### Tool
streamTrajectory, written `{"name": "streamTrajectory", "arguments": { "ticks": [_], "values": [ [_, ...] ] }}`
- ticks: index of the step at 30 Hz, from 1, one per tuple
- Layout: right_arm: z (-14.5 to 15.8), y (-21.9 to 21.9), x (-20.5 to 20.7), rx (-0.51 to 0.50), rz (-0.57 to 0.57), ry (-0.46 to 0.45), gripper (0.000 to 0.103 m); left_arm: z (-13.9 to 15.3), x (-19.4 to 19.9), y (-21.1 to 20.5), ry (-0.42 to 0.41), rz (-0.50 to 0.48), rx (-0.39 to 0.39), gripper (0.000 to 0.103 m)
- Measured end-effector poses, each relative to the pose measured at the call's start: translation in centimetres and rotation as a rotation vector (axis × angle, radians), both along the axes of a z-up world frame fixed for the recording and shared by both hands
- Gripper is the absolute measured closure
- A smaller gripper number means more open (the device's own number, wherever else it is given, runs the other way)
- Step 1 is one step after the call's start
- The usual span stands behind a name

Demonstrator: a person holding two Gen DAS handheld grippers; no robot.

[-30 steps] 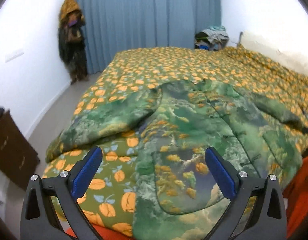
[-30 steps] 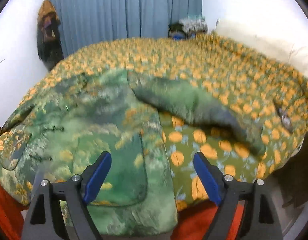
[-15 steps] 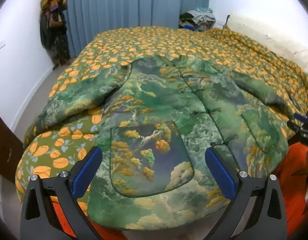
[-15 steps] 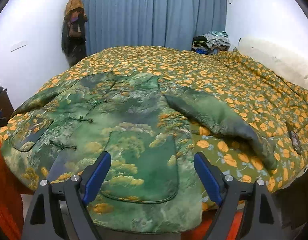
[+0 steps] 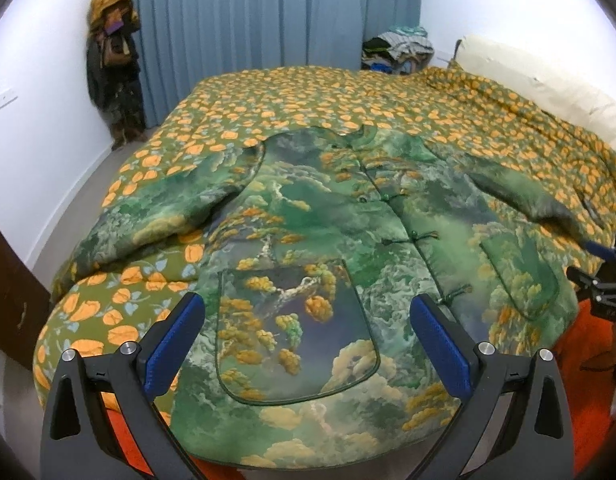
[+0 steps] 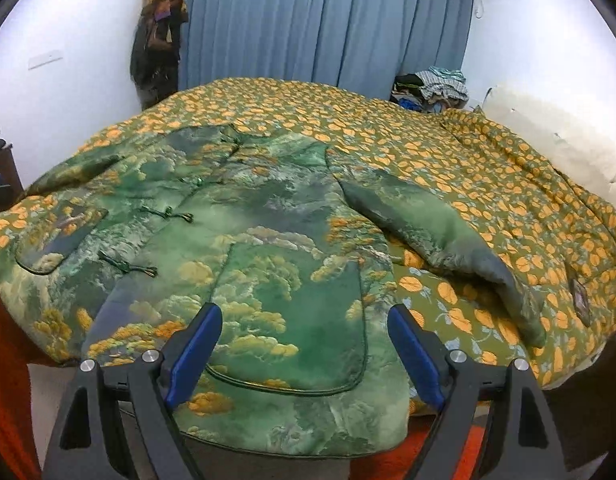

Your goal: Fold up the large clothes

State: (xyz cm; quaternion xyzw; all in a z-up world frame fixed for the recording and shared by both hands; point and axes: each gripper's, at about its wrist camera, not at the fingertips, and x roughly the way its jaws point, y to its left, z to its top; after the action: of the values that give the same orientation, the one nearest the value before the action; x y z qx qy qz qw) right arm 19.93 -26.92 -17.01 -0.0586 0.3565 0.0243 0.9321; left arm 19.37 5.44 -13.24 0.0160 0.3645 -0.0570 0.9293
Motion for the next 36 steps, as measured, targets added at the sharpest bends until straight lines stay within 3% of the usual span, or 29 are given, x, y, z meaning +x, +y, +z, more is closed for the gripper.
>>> {"name": "streamTrajectory", "arguments": {
  "ticks": [5,9,25,31,34,36],
  "values": [
    [0.1,-2.2,1.3,0.055,-0.085,0.074,0.017,0.8,0.0,0.4,-0.028,0.038,-0.026,0.001],
    [-0.2,-3.1,1.9,0.043,-0.129,0.098,0.017,0.7,0.3,0.4,-0.034,0.058,-0.02,0.001],
    [-1.1,-5.6,2.3,0.049,-0.203,0.134,0.017,-0.5,1.2,0.7,0.002,0.11,-0.006,0.001],
    [-2.6,-11.7,3.5,0.262,-0.297,0.133,0.016,-1.3,1.4,1.3,0.024,0.136,0.014,0.001],
    [-3.8,-17.9,4.4,0.438,-0.42,0.105,0.016,-1.5,1.6,1.7,0.031,0.155,0.011,0.001],
    [-5.8,-22.9,4.7,0.611,-0.555,0.1,0.016,-1.7,1.7,2.0,0.038,0.167,0.007,0.001]
  ]
}}
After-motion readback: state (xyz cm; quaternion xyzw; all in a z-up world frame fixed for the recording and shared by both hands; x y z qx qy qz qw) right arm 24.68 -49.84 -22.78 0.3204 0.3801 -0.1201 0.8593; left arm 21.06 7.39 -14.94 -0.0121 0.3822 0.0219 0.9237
